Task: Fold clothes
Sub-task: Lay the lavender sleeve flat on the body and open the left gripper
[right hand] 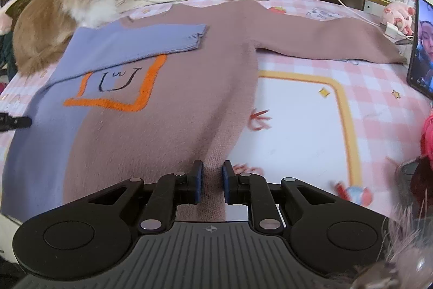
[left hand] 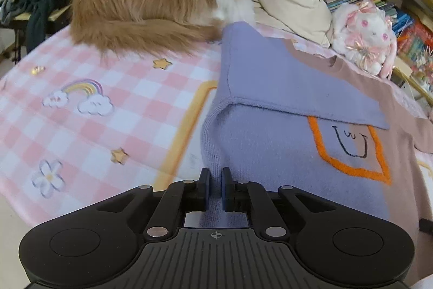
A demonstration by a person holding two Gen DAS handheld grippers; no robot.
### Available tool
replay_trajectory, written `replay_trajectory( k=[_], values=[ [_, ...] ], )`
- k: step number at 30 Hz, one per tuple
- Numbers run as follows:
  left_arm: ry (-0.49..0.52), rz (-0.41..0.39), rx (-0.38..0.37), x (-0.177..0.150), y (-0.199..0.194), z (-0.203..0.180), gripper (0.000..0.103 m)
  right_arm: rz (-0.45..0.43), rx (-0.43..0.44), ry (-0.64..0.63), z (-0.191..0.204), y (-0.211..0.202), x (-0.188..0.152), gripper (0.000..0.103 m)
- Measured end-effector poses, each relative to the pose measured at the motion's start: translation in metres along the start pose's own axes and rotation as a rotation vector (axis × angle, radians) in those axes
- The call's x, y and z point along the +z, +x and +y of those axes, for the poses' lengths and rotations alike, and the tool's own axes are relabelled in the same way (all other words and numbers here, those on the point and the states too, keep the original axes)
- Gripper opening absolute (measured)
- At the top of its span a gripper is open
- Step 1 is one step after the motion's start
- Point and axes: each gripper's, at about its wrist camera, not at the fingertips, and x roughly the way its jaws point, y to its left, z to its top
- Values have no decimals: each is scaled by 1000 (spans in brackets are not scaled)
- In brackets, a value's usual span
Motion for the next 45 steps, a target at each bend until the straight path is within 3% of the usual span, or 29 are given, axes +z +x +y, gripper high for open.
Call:
replay_trajectory(
  k=[8,11,18,24,45],
  values=[
    [43,-8,54,20,0,50,7,4,100,-199,72,-6,-24,14],
    [52,-2,45,25,1,67,7,-11,101,-251,97,-6,-33,14],
    [145,-5,-15,20,-1,60,7,-37,-37,-106,97,-6,-35,14],
    [144,-5,-90,15,-1,52,7,-46,-143,7,84,-8,-35,14],
    [136,-17,-159,16,7,44,7,-48,-215,34,79,-11,-34,16]
  ],
)
